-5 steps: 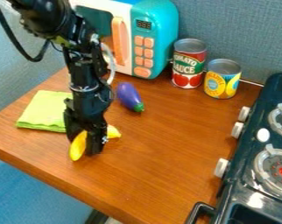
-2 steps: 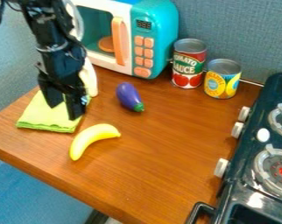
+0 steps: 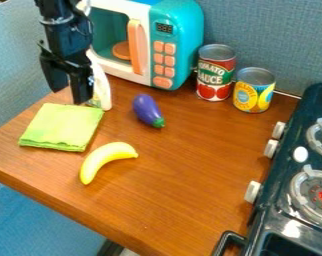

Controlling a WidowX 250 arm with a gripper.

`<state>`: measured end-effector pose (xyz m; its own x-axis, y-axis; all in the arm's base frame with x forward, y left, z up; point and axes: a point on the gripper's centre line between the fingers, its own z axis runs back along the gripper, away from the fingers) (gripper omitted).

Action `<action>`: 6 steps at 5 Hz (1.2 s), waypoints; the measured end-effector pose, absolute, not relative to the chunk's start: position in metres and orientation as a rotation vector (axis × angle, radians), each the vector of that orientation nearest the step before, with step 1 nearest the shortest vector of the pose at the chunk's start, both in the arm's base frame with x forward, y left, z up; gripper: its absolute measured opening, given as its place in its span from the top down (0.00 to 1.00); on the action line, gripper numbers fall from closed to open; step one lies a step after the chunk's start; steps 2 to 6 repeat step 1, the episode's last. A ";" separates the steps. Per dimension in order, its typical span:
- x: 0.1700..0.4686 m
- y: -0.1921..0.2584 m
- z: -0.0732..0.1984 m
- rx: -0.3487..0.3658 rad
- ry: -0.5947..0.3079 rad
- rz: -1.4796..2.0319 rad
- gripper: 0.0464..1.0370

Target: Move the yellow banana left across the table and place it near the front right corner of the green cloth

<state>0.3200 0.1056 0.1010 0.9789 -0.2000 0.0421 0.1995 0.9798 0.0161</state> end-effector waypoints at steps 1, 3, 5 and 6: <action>0.322 0.112 0.110 0.029 -0.032 -0.201 0.04; 0.322 0.112 0.110 0.029 -0.032 -0.201 0.04; 0.322 0.112 0.110 0.029 -0.032 -0.201 0.04; 0.322 0.112 0.110 0.029 -0.032 -0.201 0.04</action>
